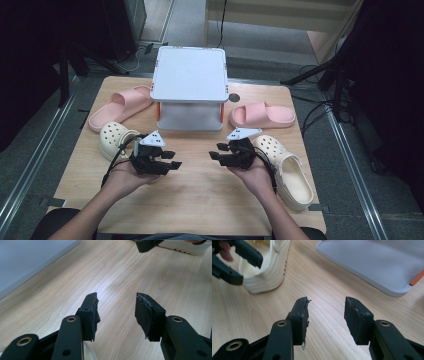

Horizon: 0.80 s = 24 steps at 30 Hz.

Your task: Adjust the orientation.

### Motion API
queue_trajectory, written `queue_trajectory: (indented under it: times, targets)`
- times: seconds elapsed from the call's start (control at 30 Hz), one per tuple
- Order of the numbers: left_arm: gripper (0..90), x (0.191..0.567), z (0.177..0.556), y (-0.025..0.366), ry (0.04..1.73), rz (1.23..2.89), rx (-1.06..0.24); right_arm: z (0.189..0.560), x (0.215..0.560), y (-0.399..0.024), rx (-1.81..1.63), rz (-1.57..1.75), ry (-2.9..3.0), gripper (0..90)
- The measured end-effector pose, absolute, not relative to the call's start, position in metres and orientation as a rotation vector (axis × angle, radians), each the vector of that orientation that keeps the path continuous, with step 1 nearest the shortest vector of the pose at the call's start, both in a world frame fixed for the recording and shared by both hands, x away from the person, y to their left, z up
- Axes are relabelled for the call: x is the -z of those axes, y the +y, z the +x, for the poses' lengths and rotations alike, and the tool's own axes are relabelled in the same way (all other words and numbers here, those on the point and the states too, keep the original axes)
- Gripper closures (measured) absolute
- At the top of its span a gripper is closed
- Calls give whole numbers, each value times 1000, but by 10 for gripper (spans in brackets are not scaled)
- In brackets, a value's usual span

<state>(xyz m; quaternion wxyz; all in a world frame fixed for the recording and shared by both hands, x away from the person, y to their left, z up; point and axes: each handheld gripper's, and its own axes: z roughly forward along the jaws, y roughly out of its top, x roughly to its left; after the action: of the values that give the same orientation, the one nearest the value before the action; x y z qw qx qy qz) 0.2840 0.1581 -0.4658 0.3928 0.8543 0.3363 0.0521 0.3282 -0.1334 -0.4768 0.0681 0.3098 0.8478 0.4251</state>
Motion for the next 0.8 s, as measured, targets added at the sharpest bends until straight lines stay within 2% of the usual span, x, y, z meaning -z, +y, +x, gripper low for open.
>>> queue_trajectory:
  times: [0.47, 0.8]
  targets:
    - [534, 463, 283, 162, 872, 2172, -110, 329, 478, -139, -1282, 991, 2570, 526]
    - [561, 457, 281, 175, 887, 2173, -116, 319, 468, -123, -1312, 925, 2600, 534]
